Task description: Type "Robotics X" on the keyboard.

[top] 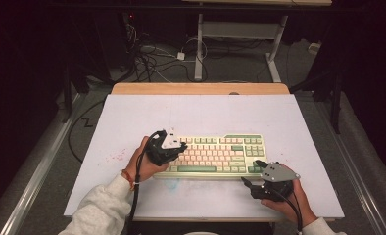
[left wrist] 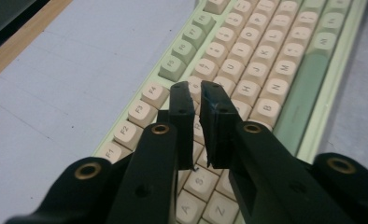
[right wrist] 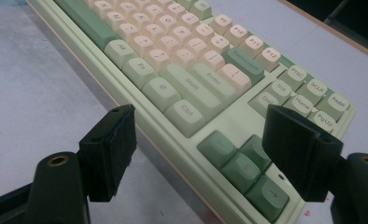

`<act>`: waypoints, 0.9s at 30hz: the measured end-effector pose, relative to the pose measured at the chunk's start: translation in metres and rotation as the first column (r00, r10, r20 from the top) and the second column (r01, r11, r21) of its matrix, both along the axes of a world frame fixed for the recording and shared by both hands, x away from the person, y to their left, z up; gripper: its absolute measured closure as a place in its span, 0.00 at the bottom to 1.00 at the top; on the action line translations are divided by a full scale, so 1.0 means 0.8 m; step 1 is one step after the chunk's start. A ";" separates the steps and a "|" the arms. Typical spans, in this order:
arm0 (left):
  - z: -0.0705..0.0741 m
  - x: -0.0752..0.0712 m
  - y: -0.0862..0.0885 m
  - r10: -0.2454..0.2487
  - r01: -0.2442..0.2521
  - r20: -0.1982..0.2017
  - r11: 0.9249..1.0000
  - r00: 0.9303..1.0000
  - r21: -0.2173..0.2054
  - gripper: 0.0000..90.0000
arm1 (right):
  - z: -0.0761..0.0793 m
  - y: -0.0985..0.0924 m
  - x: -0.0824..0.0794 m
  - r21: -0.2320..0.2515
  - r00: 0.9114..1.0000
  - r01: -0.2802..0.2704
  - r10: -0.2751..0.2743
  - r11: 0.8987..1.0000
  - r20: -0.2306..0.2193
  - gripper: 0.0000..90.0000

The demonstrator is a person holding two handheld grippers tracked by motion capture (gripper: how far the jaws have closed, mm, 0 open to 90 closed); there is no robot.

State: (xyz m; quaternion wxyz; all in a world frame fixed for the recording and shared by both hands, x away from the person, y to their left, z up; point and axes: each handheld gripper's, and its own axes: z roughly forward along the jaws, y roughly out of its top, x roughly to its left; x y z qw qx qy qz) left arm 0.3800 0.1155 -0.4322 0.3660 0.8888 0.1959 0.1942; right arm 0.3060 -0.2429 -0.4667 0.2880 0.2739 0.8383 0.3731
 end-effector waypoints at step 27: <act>-0.031 -0.043 0.052 0.134 -0.133 0.125 0.991 0.983 -0.016 0.28 | 0.001 -0.003 0.003 0.012 1.000 0.024 -0.024 1.000 0.001 0.30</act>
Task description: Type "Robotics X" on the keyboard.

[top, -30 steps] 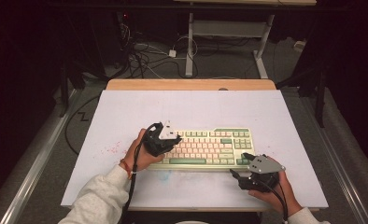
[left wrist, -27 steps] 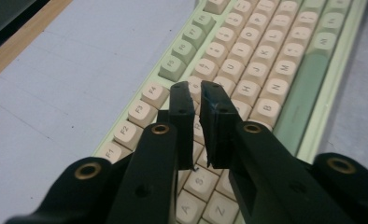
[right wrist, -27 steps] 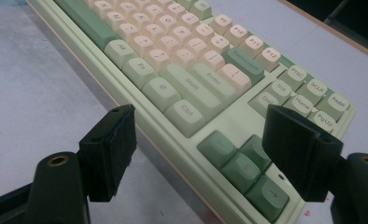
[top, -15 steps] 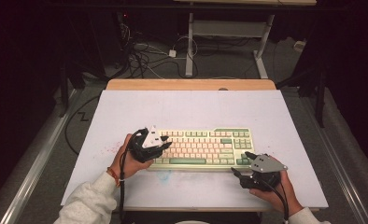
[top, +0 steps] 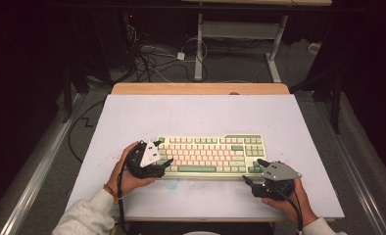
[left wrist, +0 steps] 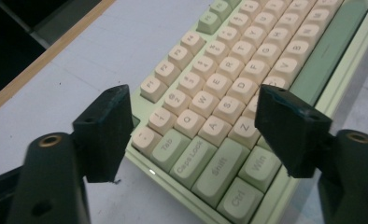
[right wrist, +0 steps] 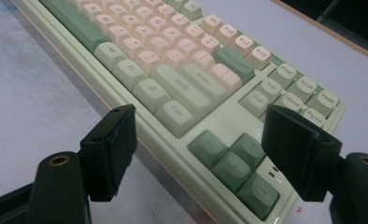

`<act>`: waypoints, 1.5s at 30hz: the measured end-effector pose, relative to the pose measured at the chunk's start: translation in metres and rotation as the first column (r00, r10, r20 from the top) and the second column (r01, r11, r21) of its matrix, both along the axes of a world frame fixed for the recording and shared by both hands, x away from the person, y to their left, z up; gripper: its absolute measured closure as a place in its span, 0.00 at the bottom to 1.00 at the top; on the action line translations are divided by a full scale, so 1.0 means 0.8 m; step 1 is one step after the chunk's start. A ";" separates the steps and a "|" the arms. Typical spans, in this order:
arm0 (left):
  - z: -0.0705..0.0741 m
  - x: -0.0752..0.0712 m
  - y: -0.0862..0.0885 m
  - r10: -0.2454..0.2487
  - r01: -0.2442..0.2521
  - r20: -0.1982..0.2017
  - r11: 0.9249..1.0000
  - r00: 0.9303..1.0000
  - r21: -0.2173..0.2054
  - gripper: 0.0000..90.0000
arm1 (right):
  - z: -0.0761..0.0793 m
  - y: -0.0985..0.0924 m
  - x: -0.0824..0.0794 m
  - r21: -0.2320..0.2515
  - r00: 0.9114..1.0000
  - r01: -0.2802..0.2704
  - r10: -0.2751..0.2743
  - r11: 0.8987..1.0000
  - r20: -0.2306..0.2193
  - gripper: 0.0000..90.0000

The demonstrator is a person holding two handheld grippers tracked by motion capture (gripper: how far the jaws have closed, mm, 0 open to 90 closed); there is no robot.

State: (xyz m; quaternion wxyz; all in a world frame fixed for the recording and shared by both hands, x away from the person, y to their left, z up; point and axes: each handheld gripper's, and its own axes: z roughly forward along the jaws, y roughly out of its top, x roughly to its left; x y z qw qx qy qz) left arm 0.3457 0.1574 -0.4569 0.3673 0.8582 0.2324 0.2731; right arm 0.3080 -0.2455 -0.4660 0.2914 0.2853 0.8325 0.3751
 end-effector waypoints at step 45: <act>-0.028 -0.029 0.033 0.043 -0.042 -0.067 0.999 0.997 0.023 0.19 | 0.028 0.111 0.077 -0.018 0.982 -0.180 0.179 0.983 -0.066 1.00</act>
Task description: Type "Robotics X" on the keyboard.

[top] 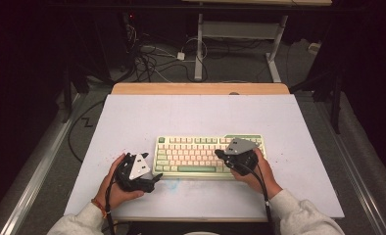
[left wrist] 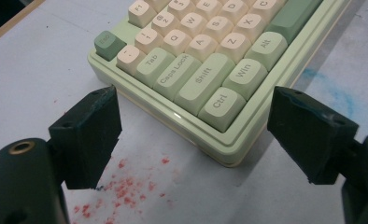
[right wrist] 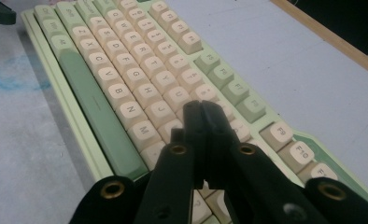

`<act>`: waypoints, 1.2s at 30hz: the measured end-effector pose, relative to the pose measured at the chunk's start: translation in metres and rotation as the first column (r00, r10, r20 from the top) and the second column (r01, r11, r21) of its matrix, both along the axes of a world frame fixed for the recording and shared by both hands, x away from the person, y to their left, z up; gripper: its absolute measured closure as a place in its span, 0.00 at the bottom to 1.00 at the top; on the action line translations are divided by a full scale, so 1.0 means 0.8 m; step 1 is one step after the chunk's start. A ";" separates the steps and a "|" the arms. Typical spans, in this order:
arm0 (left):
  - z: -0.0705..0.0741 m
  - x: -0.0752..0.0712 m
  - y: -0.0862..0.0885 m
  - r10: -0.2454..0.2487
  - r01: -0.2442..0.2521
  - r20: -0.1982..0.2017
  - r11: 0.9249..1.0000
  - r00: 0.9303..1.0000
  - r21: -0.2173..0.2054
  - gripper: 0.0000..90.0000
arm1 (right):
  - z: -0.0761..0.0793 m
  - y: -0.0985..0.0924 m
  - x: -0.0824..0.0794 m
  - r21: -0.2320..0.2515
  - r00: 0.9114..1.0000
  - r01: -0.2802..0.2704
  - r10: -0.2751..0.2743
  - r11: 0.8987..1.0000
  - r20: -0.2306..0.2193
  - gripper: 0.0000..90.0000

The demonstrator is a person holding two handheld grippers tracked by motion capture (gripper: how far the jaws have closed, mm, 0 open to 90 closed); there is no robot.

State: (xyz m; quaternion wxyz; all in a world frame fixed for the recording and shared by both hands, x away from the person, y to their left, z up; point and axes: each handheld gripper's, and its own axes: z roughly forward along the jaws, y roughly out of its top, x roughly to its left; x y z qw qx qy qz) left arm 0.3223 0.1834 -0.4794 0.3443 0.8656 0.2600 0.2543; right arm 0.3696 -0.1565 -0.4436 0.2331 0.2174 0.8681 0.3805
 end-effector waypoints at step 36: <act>-0.003 0.001 -0.004 -0.009 0.009 -0.009 0.999 1.000 0.052 0.19 | -0.015 0.040 0.033 -0.081 0.998 0.014 -0.019 0.997 -0.060 0.99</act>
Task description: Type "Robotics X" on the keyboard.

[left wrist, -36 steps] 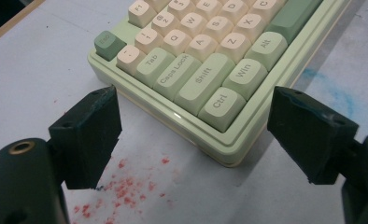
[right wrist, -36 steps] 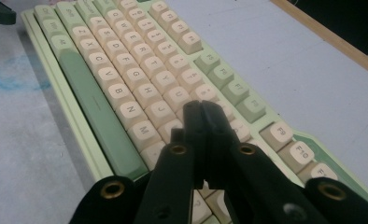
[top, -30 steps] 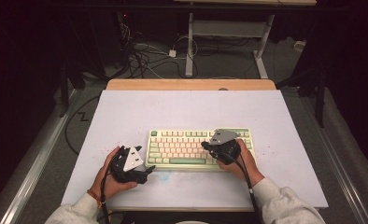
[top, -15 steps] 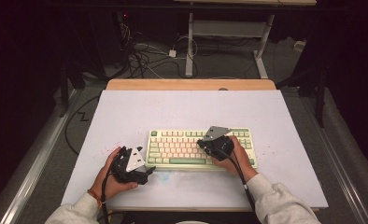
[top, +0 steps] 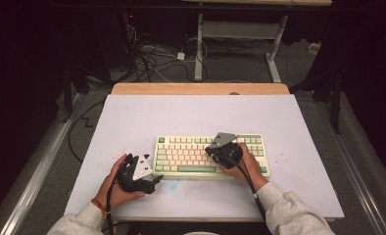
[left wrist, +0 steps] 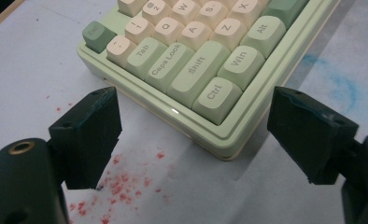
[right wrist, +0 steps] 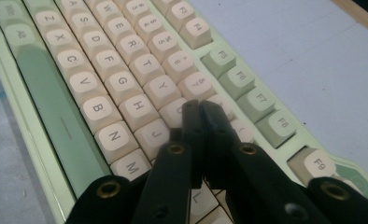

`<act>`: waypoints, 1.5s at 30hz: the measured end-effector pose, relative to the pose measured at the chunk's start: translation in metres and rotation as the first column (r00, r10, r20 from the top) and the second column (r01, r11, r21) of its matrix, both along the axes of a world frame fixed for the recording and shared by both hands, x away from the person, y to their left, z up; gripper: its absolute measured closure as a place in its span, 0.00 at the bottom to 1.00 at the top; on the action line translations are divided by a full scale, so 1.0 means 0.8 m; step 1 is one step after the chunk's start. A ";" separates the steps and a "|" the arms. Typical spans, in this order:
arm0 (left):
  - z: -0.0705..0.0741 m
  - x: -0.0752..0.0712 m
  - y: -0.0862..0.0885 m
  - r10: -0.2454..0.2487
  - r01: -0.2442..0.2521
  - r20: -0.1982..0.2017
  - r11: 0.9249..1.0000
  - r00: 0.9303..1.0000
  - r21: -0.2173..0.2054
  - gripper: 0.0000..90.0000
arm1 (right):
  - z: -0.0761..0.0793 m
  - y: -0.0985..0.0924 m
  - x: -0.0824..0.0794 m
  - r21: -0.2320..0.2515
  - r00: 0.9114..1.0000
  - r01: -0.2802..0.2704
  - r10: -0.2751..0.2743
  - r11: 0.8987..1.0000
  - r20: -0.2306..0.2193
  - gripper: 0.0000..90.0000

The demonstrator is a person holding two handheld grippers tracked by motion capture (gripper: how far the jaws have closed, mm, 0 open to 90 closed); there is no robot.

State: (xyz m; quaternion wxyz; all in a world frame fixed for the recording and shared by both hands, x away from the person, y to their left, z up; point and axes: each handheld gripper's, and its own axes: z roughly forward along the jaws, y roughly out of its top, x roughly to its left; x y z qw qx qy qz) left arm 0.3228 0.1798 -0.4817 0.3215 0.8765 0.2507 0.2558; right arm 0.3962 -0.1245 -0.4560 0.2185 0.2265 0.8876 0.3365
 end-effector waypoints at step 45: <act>0.006 -0.001 0.006 0.000 0.000 -0.002 1.000 1.000 -0.026 0.23 | 0.029 -0.070 -0.048 0.155 0.972 0.103 -0.132 0.983 0.193 0.27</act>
